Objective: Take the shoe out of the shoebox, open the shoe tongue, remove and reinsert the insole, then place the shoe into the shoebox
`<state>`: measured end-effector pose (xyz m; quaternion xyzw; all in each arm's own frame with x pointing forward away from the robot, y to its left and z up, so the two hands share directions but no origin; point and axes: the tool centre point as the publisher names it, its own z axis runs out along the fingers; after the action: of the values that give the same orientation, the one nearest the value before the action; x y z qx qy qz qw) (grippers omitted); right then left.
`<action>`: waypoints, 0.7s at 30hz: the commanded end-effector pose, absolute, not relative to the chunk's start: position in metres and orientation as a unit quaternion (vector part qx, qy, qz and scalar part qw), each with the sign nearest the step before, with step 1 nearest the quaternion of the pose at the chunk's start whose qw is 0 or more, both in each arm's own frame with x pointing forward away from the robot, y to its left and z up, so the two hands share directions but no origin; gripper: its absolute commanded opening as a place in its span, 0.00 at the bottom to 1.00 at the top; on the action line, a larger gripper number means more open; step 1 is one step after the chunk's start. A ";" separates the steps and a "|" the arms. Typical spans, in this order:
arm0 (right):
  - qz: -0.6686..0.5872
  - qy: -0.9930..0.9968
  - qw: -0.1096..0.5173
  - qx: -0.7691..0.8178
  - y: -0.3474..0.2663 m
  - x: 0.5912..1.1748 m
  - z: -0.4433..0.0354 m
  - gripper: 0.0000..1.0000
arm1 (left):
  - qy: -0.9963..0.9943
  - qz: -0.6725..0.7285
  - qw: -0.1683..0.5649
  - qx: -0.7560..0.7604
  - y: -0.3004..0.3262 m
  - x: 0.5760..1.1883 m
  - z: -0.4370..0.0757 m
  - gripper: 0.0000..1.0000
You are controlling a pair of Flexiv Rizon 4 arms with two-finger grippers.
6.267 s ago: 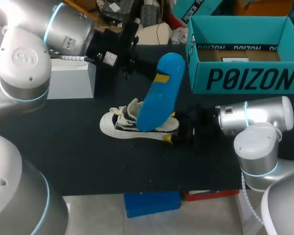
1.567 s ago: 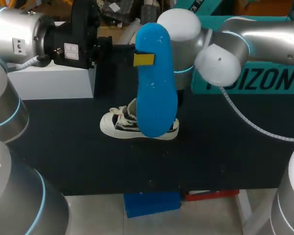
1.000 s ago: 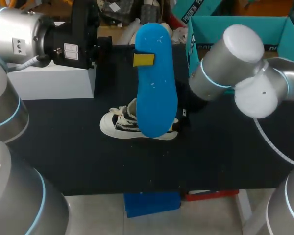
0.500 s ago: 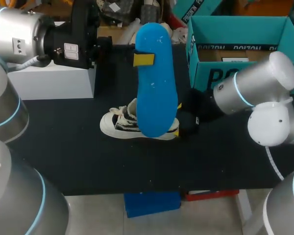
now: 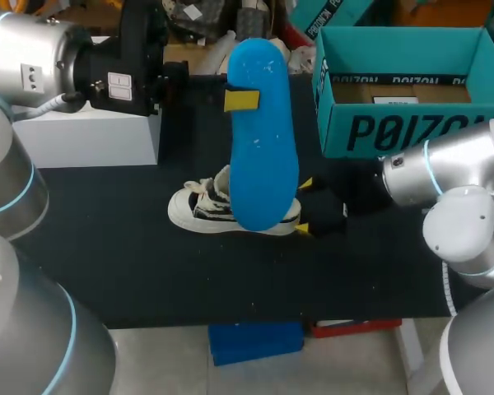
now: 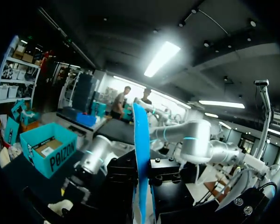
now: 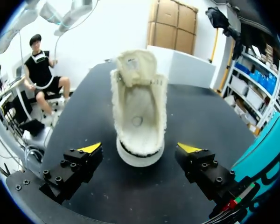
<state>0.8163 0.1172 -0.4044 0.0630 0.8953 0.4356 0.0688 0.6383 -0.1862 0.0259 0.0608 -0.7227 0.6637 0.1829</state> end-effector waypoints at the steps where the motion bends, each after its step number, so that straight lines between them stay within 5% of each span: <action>1: 0.430 0.897 0.069 0.070 0.113 0.815 -0.405 1.00 | -0.723 0.663 0.183 0.061 -0.186 0.638 0.025 0.00; 21: 0.051 0.995 0.059 0.066 0.144 0.843 -0.380 1.00 | -0.723 0.663 0.183 0.061 -0.186 0.638 0.025 0.00</action>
<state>0.8350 0.1282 -0.3805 0.0655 0.9454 0.3098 0.0773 0.6384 -0.1862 0.0259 0.0608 -0.7227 0.6637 0.1829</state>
